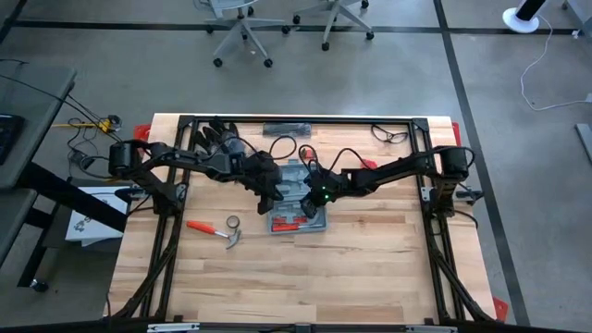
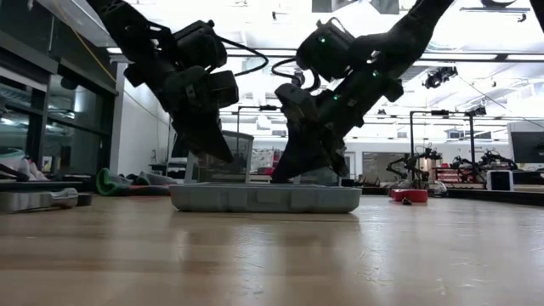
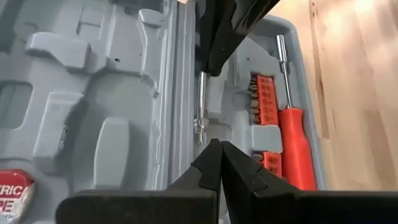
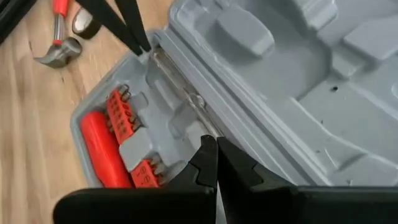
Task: Prefit tool cases
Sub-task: Put the screwdriver into the gray prefit tool case
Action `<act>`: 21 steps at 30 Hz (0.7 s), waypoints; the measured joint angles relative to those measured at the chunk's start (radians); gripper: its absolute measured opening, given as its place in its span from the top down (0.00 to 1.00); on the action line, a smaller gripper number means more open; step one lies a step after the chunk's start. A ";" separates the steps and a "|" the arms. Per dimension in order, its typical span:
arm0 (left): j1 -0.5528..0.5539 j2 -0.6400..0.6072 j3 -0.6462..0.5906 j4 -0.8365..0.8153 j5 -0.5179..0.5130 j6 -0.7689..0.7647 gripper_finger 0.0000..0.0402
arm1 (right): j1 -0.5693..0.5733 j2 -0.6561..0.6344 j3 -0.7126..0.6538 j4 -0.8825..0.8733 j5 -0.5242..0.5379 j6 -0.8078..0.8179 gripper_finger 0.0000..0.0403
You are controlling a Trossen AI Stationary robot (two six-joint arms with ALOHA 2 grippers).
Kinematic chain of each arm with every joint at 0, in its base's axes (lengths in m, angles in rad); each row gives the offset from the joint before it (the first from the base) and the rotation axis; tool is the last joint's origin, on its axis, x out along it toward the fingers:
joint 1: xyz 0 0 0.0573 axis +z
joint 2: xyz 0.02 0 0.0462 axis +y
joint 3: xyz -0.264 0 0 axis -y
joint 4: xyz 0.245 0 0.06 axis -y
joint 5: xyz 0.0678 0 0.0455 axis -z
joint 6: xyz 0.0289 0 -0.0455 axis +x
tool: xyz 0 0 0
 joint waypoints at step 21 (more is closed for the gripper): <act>-0.009 0.162 0.004 0.106 -0.010 0.001 1.00 | 0.009 0.064 0.004 0.009 -0.002 0.038 1.00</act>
